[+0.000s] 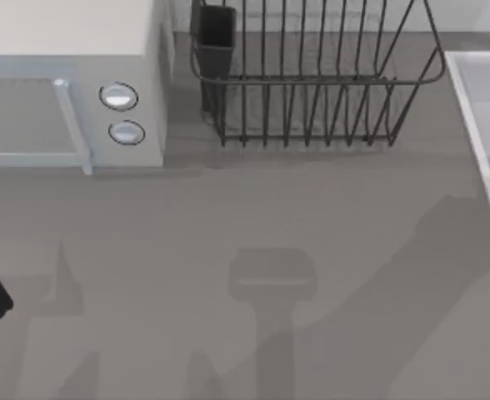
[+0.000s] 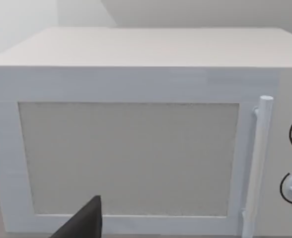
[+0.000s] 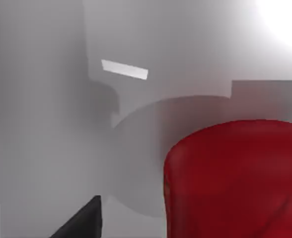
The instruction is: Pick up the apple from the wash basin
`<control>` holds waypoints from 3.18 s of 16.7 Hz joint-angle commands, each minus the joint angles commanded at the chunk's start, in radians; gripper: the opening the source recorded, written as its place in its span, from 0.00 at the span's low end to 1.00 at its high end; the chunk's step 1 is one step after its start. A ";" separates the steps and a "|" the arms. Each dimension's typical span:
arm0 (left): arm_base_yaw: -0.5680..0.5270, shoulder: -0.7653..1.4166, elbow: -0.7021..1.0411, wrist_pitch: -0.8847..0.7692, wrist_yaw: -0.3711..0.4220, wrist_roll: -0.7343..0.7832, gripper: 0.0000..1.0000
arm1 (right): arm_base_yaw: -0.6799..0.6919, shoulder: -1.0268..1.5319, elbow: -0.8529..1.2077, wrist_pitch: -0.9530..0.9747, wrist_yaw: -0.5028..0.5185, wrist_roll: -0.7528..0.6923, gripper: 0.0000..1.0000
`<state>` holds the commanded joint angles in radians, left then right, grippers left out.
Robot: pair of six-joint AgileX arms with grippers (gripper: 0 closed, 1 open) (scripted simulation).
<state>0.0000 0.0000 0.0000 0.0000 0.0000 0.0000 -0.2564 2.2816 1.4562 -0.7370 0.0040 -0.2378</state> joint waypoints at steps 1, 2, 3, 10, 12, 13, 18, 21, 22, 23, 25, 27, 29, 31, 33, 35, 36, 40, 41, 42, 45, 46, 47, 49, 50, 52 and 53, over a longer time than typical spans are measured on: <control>0.000 0.000 0.000 0.000 0.000 0.000 1.00 | 0.000 0.029 -0.018 0.049 0.000 0.000 1.00; 0.000 0.000 0.000 0.000 0.000 0.000 1.00 | -0.001 0.055 -0.035 0.093 0.001 0.001 1.00; 0.000 0.000 0.000 0.000 0.000 0.000 1.00 | -0.001 0.078 -0.050 0.129 0.001 0.001 1.00; 0.000 0.000 0.000 0.000 0.000 0.000 1.00 | -0.001 0.109 -0.070 0.171 0.001 0.002 0.92; 0.000 0.000 0.000 0.000 0.000 0.000 1.00 | -0.001 0.109 -0.070 0.171 0.001 0.002 0.77; 0.000 0.000 0.000 0.000 0.000 0.000 1.00 | -0.001 0.109 -0.070 0.171 0.001 0.002 0.70; 0.000 0.000 0.000 0.000 0.000 0.000 1.00 | -0.001 0.109 -0.070 0.171 0.001 0.002 0.32; 0.000 0.000 0.000 0.000 0.000 0.000 1.00 | -0.001 0.109 -0.070 0.171 0.001 0.002 0.10; 0.000 0.000 0.000 0.000 0.000 0.000 1.00 | -0.001 0.109 -0.070 0.171 0.001 0.002 0.02; 0.000 0.000 0.000 0.000 0.000 0.000 1.00 | -0.001 0.109 -0.070 0.171 0.001 0.002 0.00; 0.000 0.000 0.000 0.000 0.000 0.000 1.00 | -0.001 0.109 -0.070 0.171 0.001 0.002 0.00; 0.000 0.000 0.000 0.000 0.000 0.000 1.00 | -0.001 0.109 -0.070 0.171 0.001 0.002 0.00; 0.000 0.000 0.000 0.000 0.000 0.000 1.00 | -0.001 0.109 -0.070 0.171 0.001 0.002 0.00; 0.000 0.000 0.000 0.000 0.000 0.000 1.00 | 0.000 0.042 -0.054 0.137 -0.011 0.009 0.00; 0.000 0.000 0.000 0.000 0.000 0.000 1.00 | 0.000 0.039 -0.040 0.123 -0.011 0.008 0.00; 0.000 0.000 0.000 0.000 0.000 0.000 1.00 | -0.001 0.028 0.011 0.067 -0.012 0.007 0.00; 0.000 0.000 0.000 0.000 0.000 0.000 1.00 | -0.002 0.020 0.048 0.022 -0.012 0.006 0.00; 0.000 0.000 0.000 0.000 0.000 0.000 1.00 | -0.005 -0.036 0.240 -0.249 -0.013 0.003 0.00; 0.000 0.000 0.000 0.000 0.000 0.000 1.00 | -0.005 -0.055 0.292 -0.330 -0.013 0.002 0.00; 0.000 0.000 0.000 0.000 0.000 0.000 1.00 | -0.005 -0.075 0.345 -0.410 -0.013 0.001 0.00; 0.000 0.000 0.000 0.000 0.000 0.000 1.00 | -0.006 -0.138 0.484 -0.616 -0.014 0.000 0.00; 0.000 0.000 0.000 0.000 0.000 0.000 1.00 | -0.005 -0.157 0.522 -0.665 -0.014 0.000 0.00; 0.000 0.000 0.000 0.000 0.000 0.000 1.00 | -0.005 -0.173 0.553 -0.704 -0.014 0.000 0.00; 0.000 0.000 0.000 0.000 0.000 0.000 1.00 | -0.005 -0.195 0.593 -0.749 -0.014 0.000 0.00; 0.000 0.000 0.000 0.000 0.000 0.000 1.00 | -0.005 -0.198 0.599 -0.756 -0.014 0.000 0.00; 0.000 0.000 0.000 0.000 0.000 0.000 1.00 | -0.005 -0.198 0.599 -0.756 -0.014 0.000 0.00; 0.000 0.000 0.000 0.000 0.000 0.000 1.00 | -0.005 -0.198 0.599 -0.756 -0.014 0.000 0.00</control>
<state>0.0000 0.0000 0.0000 0.0000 0.0000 0.0000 -0.2614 2.0834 2.0556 -1.4931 -0.0101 -0.2377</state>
